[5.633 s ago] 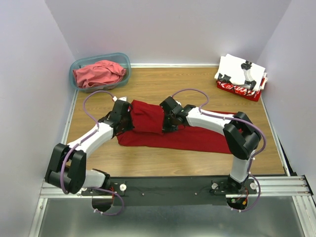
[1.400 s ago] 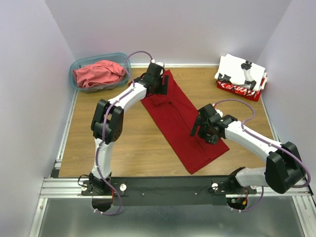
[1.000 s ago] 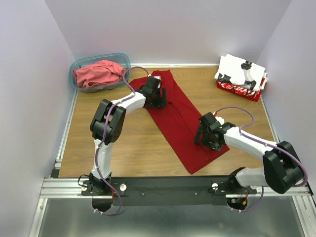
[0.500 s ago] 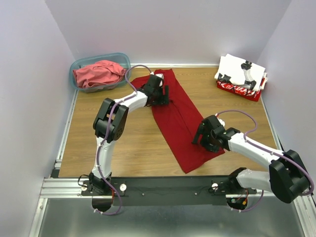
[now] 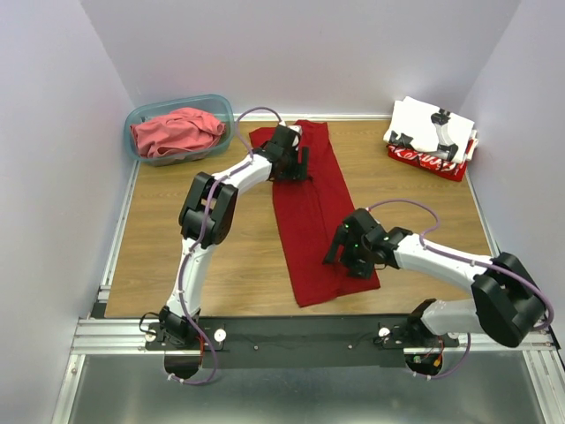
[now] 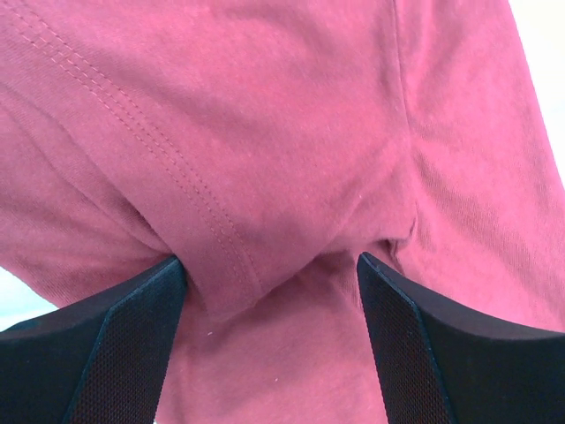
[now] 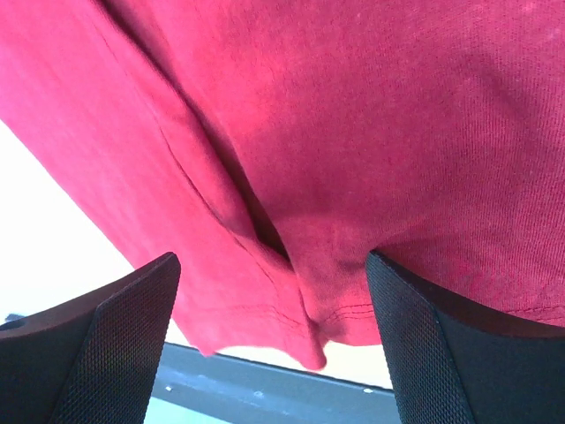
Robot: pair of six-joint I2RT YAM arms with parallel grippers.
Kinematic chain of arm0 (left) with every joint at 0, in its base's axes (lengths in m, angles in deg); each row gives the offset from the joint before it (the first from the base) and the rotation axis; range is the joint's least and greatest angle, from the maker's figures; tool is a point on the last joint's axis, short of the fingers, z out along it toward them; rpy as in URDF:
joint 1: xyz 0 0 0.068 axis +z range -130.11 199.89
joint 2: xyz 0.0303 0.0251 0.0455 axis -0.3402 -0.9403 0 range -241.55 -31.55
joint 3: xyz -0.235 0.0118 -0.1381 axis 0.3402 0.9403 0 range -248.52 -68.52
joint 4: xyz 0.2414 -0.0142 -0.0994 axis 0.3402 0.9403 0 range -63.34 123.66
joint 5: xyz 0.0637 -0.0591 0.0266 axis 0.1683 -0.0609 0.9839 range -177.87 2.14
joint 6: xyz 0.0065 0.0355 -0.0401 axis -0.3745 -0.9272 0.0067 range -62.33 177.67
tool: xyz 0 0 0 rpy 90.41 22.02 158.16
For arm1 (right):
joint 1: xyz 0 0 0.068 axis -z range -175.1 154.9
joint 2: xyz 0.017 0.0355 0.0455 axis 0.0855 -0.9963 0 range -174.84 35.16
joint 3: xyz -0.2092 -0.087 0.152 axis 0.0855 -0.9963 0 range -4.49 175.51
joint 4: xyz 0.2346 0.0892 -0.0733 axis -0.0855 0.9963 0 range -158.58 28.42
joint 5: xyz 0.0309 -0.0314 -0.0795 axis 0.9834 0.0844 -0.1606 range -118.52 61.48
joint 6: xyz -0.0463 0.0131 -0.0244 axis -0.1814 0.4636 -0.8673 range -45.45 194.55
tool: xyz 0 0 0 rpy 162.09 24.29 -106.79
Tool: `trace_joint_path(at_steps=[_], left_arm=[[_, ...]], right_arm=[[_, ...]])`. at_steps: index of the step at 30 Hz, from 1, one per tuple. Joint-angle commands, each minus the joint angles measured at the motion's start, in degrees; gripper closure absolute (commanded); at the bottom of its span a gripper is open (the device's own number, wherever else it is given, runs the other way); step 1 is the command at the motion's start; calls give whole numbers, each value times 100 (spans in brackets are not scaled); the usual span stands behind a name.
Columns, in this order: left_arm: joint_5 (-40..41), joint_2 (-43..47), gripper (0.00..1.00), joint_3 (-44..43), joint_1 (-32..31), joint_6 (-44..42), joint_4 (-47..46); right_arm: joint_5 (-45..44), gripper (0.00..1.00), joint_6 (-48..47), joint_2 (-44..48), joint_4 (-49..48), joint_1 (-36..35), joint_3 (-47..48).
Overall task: Fold and stack the t-shirts
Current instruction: Fold the tshirt
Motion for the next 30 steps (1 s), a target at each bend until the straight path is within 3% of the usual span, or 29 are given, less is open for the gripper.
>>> trace_joint_path(at_steps=[1, 14, 19, 24, 27, 30], left_arm=[[250, -562, 15, -365, 45, -240, 763], [241, -976, 15, -1237, 283, -442, 1072], [197, -581, 14, -1255, 283, -486, 843], [302, 164, 13, -1580, 283, -495, 939], [522, 727, 12, -1151, 274, -442, 931], [619, 1729, 12, 16, 230, -363, 712]], right_arm=[[107, 7, 299, -481, 311, -337, 50], [90, 7, 440, -1211, 302, -733, 727], [-7, 7, 273, -1203, 364, -751, 973], [-753, 7, 114, -852, 1206, -769, 1658], [-1061, 7, 149, -605, 1515, -769, 1773], [-1202, 6, 184, -587, 1769, -751, 1668]])
